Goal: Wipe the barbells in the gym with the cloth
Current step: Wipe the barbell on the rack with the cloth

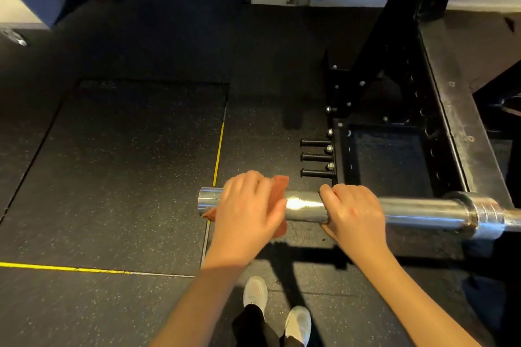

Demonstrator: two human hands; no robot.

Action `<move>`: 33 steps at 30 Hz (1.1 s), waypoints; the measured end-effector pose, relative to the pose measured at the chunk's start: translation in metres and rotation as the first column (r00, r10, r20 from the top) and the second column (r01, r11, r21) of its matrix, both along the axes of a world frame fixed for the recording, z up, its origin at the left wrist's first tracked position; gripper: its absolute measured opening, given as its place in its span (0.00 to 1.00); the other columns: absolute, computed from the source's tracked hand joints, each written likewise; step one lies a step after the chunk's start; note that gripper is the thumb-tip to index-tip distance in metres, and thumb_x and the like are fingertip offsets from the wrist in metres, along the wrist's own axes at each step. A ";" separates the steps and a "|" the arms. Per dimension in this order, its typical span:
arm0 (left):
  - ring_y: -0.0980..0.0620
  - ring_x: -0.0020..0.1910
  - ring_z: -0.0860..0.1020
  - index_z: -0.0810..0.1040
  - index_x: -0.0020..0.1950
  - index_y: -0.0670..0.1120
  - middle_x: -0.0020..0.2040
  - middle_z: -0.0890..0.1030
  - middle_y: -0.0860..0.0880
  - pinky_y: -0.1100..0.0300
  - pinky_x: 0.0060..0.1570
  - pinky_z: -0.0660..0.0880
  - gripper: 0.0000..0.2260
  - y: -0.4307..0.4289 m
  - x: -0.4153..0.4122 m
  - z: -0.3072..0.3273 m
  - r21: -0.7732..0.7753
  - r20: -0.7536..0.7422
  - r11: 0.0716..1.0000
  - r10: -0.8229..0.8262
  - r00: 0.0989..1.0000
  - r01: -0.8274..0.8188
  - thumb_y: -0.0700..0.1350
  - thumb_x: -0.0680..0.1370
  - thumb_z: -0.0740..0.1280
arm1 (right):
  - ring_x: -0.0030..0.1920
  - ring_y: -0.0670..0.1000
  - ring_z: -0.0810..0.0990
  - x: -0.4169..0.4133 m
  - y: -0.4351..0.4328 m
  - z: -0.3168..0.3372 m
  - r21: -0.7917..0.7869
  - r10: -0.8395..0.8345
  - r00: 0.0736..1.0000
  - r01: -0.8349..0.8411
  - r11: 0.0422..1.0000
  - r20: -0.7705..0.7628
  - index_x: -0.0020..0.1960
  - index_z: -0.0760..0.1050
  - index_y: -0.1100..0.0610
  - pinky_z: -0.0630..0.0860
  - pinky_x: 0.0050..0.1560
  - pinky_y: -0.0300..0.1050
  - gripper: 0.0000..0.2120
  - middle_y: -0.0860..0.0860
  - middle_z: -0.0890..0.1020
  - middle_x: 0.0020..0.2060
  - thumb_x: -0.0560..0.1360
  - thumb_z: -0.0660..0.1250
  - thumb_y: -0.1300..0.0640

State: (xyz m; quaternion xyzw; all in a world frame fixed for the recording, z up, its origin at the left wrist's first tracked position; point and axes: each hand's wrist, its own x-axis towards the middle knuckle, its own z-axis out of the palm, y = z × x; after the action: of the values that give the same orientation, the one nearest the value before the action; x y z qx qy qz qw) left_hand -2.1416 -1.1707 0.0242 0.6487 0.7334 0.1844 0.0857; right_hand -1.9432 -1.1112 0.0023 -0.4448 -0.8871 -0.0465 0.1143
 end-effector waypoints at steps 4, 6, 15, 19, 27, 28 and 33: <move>0.47 0.45 0.74 0.79 0.47 0.47 0.43 0.77 0.50 0.51 0.57 0.67 0.16 0.000 -0.018 0.001 -0.053 -0.036 0.981 0.186 0.982 -0.188 0.53 0.77 0.55 | 0.36 0.56 0.78 0.000 -0.001 -0.001 -0.001 -0.022 0.999 0.022 1.000 -0.039 0.48 0.78 0.61 0.76 0.40 0.51 0.23 0.55 0.79 0.36 0.57 0.82 0.57; 0.47 0.50 0.73 0.80 0.52 0.48 0.46 0.78 0.51 0.50 0.61 0.66 0.16 0.000 0.004 0.004 -0.066 -0.018 0.986 0.150 0.989 -0.151 0.52 0.78 0.55 | 0.38 0.57 0.79 -0.002 -0.004 0.002 -0.060 -0.043 0.999 0.042 0.997 -0.028 0.49 0.79 0.61 0.77 0.42 0.52 0.25 0.56 0.80 0.38 0.56 0.83 0.56; 0.56 0.60 0.71 0.76 0.64 0.46 0.60 0.77 0.51 0.62 0.64 0.64 0.16 0.008 0.011 0.024 -0.097 0.548 0.992 0.122 0.827 -0.082 0.45 0.82 0.53 | 0.64 0.48 0.74 -0.009 -0.003 0.043 -0.520 -0.014 0.999 -0.012 0.854 -0.045 0.70 0.70 0.47 0.61 0.71 0.58 0.44 0.44 0.78 0.62 0.66 0.47 0.19; 0.45 0.60 0.75 0.79 0.61 0.42 0.58 0.80 0.46 0.58 0.65 0.60 0.22 0.011 -0.015 0.022 -0.127 0.290 0.972 0.228 0.929 -0.199 0.49 0.80 0.50 | 0.67 0.43 0.70 -0.051 -0.016 0.045 -0.586 -0.085 0.982 -0.031 0.810 -0.170 0.74 0.63 0.44 0.48 0.76 0.55 0.44 0.40 0.76 0.62 0.66 0.48 0.21; 0.52 0.55 0.73 0.76 0.66 0.50 0.57 0.81 0.47 0.63 0.48 0.61 0.22 0.006 -0.029 0.017 -0.301 0.408 0.924 0.348 0.844 -0.235 0.54 0.82 0.49 | 0.52 0.44 0.76 -0.057 -0.023 0.056 -0.586 -0.400 0.749 0.020 0.810 -0.528 0.55 0.73 0.49 0.70 0.53 0.31 0.16 0.39 0.76 0.48 0.73 0.72 0.62; 0.53 0.57 0.74 0.75 0.68 0.51 0.60 0.80 0.48 0.64 0.49 0.62 0.22 0.007 -0.030 0.016 -0.320 0.439 0.918 0.363 0.822 -0.234 0.55 0.81 0.49 | 0.52 0.43 0.75 -0.050 -0.018 0.064 -0.592 -0.464 0.686 0.061 0.804 -0.560 0.56 0.70 0.49 0.67 0.51 0.25 0.18 0.37 0.74 0.48 0.72 0.72 0.65; 0.54 0.55 0.71 0.74 0.69 0.50 0.61 0.80 0.50 0.63 0.50 0.61 0.18 0.006 -0.028 0.015 -0.318 0.423 0.918 0.363 0.830 -0.239 0.47 0.84 0.50 | 0.51 0.36 0.71 -0.030 0.018 0.096 -0.343 -0.345 0.641 0.133 0.930 -0.686 0.60 0.75 0.61 0.63 0.54 0.22 0.19 0.48 0.75 0.53 0.71 0.69 0.72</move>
State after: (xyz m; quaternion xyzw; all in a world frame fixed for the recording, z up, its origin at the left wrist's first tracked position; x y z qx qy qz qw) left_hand -2.1697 -1.1643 0.0397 0.4427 0.8008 0.2542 0.3132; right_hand -1.9728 -1.0930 0.0981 -0.5507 -0.6959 0.2384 0.3944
